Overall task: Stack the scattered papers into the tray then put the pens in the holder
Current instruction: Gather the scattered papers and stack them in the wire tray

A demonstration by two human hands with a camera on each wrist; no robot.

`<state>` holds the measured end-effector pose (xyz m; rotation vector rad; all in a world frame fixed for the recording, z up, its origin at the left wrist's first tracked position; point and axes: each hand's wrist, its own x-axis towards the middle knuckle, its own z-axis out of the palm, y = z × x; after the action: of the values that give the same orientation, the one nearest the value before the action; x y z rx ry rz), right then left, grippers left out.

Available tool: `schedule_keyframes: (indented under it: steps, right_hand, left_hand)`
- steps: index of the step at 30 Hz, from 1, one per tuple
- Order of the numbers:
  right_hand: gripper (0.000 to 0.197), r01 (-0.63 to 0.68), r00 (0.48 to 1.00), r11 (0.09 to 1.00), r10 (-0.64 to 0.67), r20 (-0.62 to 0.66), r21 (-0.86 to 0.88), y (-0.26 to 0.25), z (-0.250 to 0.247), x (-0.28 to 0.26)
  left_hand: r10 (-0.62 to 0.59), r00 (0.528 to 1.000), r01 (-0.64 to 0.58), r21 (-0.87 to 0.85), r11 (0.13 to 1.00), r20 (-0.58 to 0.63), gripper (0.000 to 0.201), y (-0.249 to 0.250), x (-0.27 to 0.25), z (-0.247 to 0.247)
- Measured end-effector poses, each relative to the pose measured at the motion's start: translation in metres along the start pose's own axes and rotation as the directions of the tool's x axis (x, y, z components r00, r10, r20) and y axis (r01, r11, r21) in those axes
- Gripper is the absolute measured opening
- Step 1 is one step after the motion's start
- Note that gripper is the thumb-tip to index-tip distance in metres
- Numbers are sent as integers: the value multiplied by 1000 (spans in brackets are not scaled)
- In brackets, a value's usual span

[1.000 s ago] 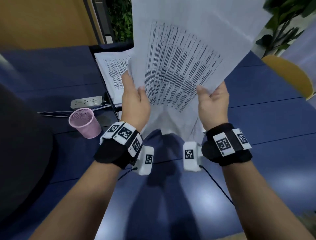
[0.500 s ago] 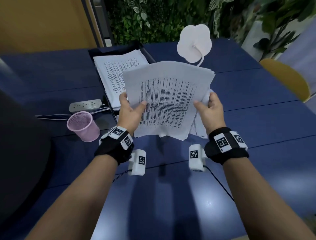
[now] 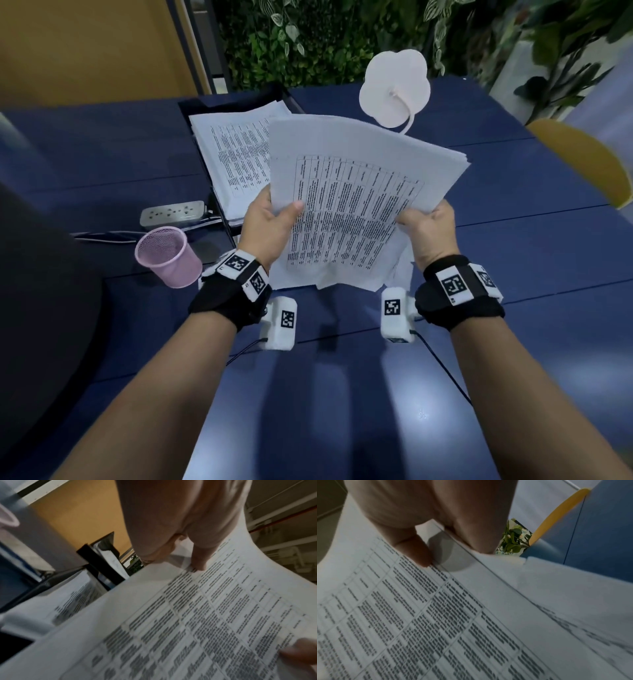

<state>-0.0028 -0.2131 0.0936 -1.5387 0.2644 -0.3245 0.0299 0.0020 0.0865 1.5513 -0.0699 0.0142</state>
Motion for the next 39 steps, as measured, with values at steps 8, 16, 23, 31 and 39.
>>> schedule_keyframes:
  steps: [8,16,23,31,39]
  right_hand:
    - [29,63,995,997,-65,71,39,5,0,-1]
    - [19,3,995,989,-17,93,149,6,1,-8]
    - [21,-103,987,949,61,149,297,-14,5,-4]
    - [19,-128,987,923,84,134,364,-22,5,-3]
    - [57,-161,985,968,145,97,193,-15,8,-5]
  left_hand:
    - [-2,999,-2,-87,996,-41,22,-6,0,-13]
    - [18,993,-19,-2,1000,-119,10,-32,-7,-16]
    - [144,967,-148,-5,989,-208,51,-10,1,-19]
    - [-79,997,73,-291,954,-8,18,-19,0,-29]
    - [-124,985,94,-236,967,-118,18,-33,-5,-24]
